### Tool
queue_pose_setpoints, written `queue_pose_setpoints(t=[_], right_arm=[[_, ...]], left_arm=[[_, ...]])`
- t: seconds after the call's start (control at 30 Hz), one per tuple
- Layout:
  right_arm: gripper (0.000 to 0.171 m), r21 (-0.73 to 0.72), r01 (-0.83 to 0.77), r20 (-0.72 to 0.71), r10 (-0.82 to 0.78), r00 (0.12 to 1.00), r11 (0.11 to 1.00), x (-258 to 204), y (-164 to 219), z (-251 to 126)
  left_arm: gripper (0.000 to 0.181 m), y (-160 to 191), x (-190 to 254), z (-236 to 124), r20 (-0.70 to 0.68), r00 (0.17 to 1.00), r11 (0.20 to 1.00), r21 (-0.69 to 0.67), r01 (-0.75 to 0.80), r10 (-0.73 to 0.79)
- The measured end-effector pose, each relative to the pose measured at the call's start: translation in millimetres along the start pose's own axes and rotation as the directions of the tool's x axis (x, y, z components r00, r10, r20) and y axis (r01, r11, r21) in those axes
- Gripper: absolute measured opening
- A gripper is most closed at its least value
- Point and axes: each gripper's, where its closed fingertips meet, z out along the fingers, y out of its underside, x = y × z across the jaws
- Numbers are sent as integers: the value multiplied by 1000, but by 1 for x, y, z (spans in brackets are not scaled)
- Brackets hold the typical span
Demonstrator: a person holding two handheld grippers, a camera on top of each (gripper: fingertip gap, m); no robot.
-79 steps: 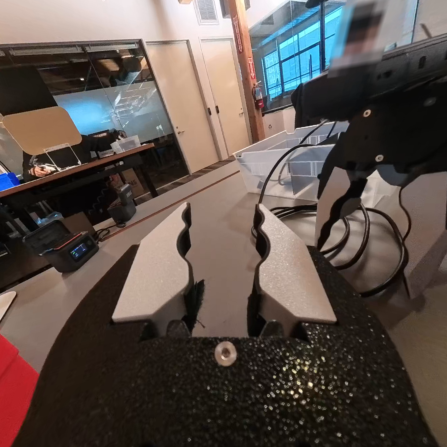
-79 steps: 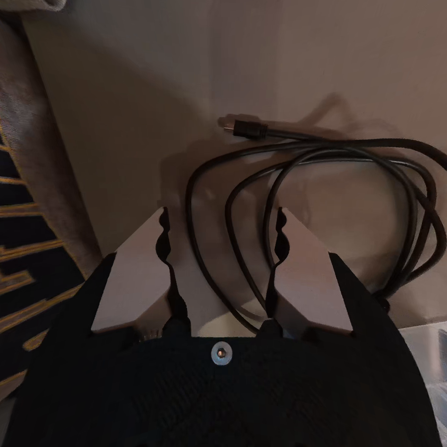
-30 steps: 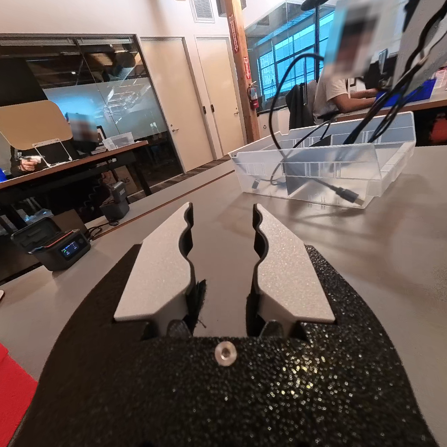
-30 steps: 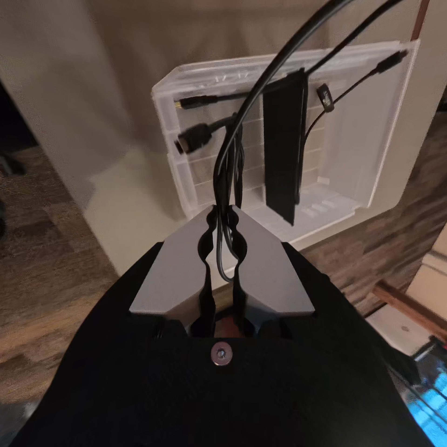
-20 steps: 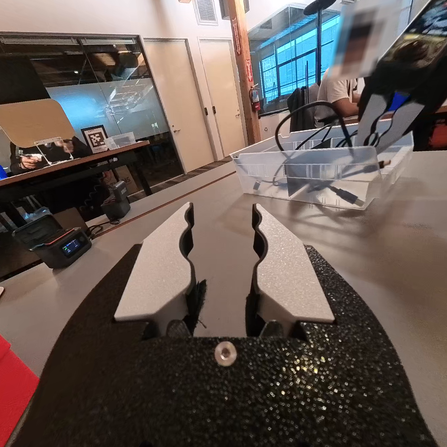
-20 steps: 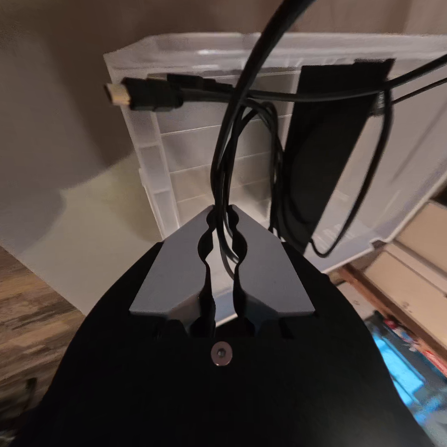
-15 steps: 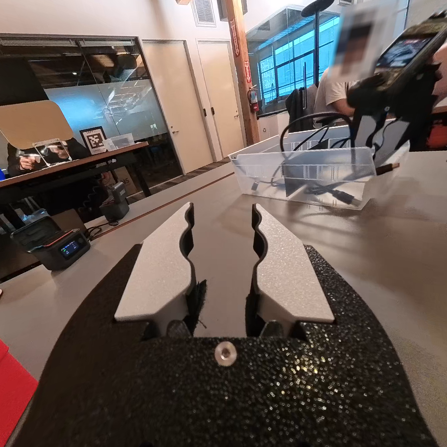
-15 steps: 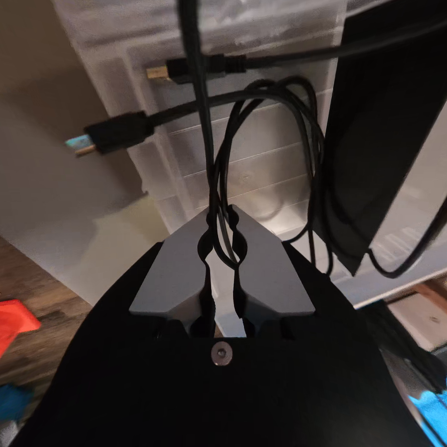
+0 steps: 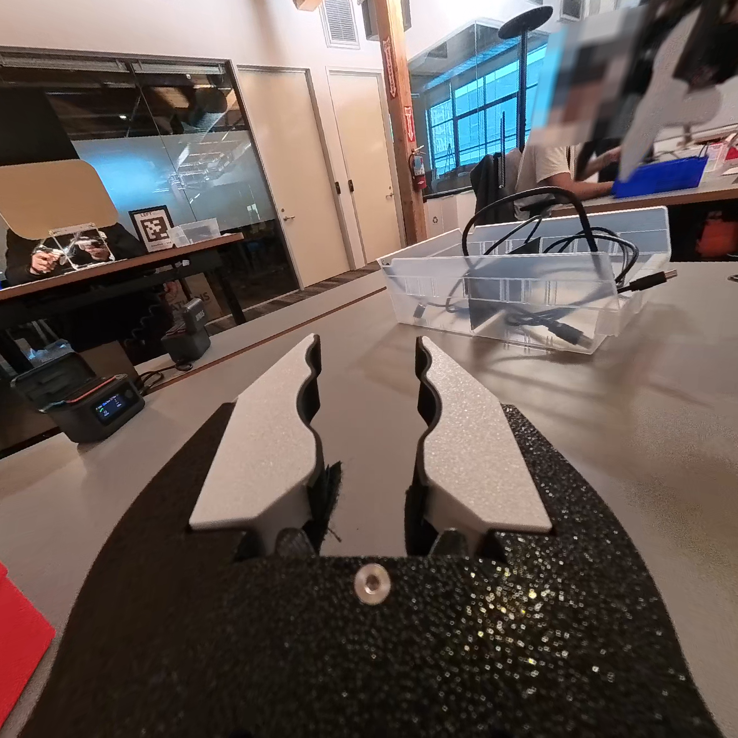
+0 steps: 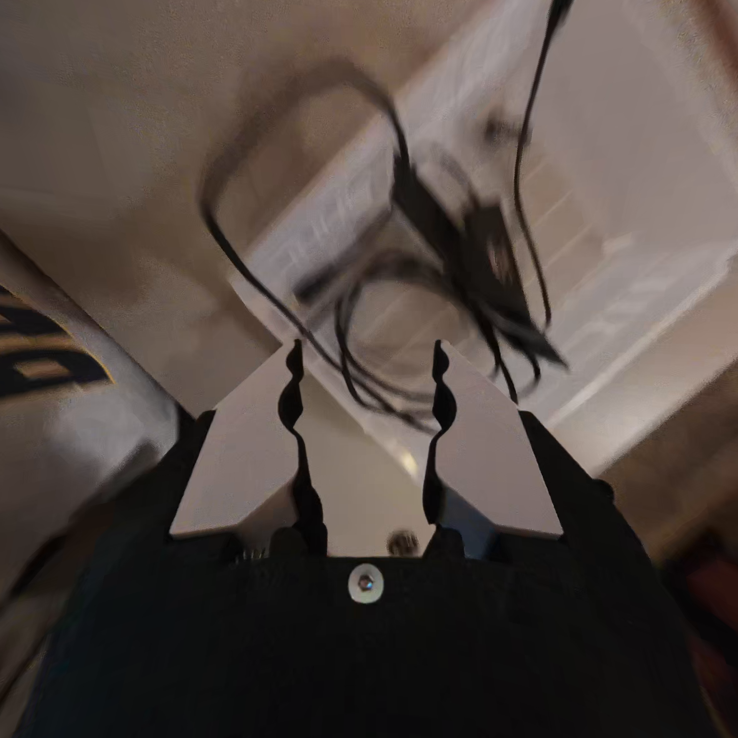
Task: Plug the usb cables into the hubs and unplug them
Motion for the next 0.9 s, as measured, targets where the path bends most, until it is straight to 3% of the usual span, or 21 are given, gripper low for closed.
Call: queue_pose_setpoints(t=[0.07, 0.17, 0.3, 0.37, 0.47, 0.53, 0.63, 0.77, 0.9], right_arm=[[61, 274, -21, 109, -9, 994, 961, -30, -50, -14], [60, 389, -70, 126, 22, 992, 919, -52, -82, -12], [59, 349, -74, 123, 32, 992, 934, -70, -87, 10], [42, 333, -60, 106, 26, 994, 941, -71, -87, 16], [39, 305, -70, 74, 50, 996, 950, -65, -82, 24], [10, 289, -71, 56, 58, 997, 955, -61, -77, 27], [5, 275, -58, -49, 74, 996, 960, -40, -65, 21], [2, 191, -87, -212, 127, 969, 978, 1, -25, 9], [3, -80, -98, -385, 60, 921, 992, 39, 43, 13]], left_arm=[[45, 0, 0, 0, 1, 1000, 1000, 1, 1, -1], [45, 0, -1, 0, 2, 1000, 1000, 0, 4, -4], [45, 1, -1, 0, 4, 1000, 1000, -3, 4, -4], [45, 1, -2, 0, 4, 1000, 1000, -3, 6, -6], [45, 1, -2, 0, 4, 1000, 1000, -2, 9, -9], [45, 0, -2, 0, 4, 1000, 1000, 0, 9, -9], [45, 1, -2, 1, 4, 1000, 1000, -1, 10, -10], [45, 1, -2, 1, 2, 1000, 1000, -1, 11, -11], [45, 0, -2, 1, 2, 1000, 1000, 1, 10, -10]])
